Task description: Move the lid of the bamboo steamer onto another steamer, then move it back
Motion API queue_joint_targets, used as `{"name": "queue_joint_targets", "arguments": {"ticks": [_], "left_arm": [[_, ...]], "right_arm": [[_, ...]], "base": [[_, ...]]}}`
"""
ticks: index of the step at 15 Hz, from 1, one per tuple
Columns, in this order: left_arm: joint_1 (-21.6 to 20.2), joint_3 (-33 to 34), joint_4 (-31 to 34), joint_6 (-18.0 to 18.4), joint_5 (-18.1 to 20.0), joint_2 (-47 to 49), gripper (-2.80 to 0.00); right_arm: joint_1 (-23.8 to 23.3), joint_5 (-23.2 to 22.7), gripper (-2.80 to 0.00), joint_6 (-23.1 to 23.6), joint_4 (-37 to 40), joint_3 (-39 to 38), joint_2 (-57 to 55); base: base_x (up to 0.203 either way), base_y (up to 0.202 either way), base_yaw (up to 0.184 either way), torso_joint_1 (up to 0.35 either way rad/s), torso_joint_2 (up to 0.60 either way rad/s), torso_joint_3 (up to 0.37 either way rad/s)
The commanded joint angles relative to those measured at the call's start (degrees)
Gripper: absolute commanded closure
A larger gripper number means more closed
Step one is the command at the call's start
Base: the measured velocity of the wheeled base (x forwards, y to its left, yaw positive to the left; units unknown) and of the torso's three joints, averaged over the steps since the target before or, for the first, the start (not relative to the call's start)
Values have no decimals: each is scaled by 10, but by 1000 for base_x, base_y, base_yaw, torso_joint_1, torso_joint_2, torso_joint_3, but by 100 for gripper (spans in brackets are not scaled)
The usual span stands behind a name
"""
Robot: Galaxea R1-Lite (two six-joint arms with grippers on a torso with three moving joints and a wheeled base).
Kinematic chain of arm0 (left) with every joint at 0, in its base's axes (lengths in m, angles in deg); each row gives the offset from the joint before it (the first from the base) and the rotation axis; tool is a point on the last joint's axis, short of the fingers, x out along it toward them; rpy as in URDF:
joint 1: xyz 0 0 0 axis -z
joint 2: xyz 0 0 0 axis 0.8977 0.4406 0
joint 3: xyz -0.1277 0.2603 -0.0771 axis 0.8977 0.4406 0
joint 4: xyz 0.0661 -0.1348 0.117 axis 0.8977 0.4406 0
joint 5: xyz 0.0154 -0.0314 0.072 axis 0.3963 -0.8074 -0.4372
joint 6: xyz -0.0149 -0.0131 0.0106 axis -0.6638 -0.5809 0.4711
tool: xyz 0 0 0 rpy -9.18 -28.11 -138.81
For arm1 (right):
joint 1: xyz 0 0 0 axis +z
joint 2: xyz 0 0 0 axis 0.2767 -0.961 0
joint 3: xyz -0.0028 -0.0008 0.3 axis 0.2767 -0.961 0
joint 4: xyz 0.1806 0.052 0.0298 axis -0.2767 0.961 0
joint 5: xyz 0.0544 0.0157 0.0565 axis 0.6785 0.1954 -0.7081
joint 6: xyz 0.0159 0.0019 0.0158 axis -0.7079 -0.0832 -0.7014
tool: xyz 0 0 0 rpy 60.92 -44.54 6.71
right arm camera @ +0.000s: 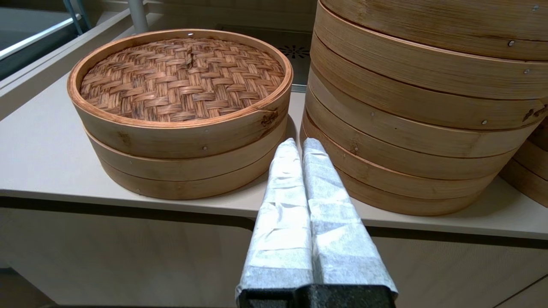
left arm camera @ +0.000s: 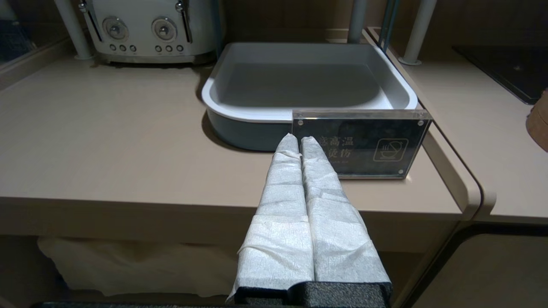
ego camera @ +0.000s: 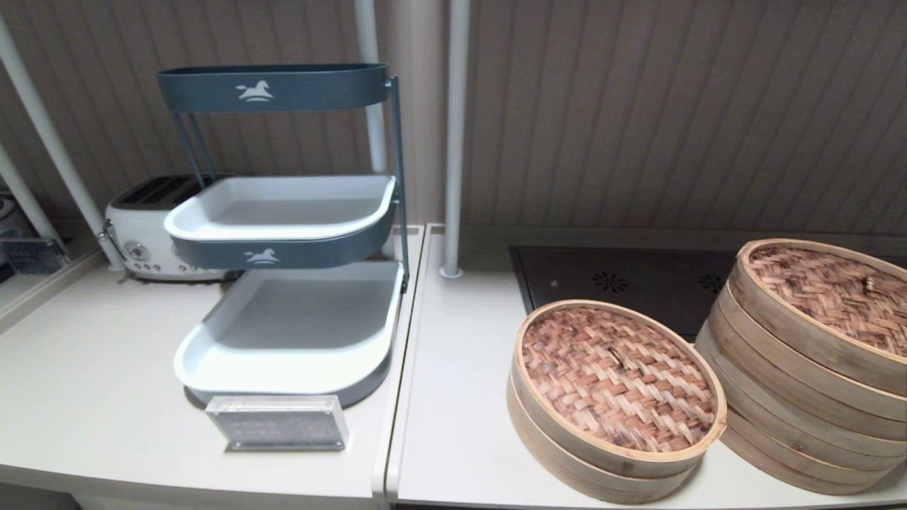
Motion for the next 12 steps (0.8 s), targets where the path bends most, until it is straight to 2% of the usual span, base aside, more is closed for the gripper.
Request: {"name": "queue_joint_targets", "arguments": {"ticks": [1,12], "left_arm": [[0,16,0,0,0,0,0],[0,16,0,0,0,0,0]], "right_arm": [[0,-1,0,0,-2,-17,-1],[-1,0,0,-1,-2,-17,-1]], "base": [[0,0,0,0,0,0],[0,0,0,0,0,0]]}}
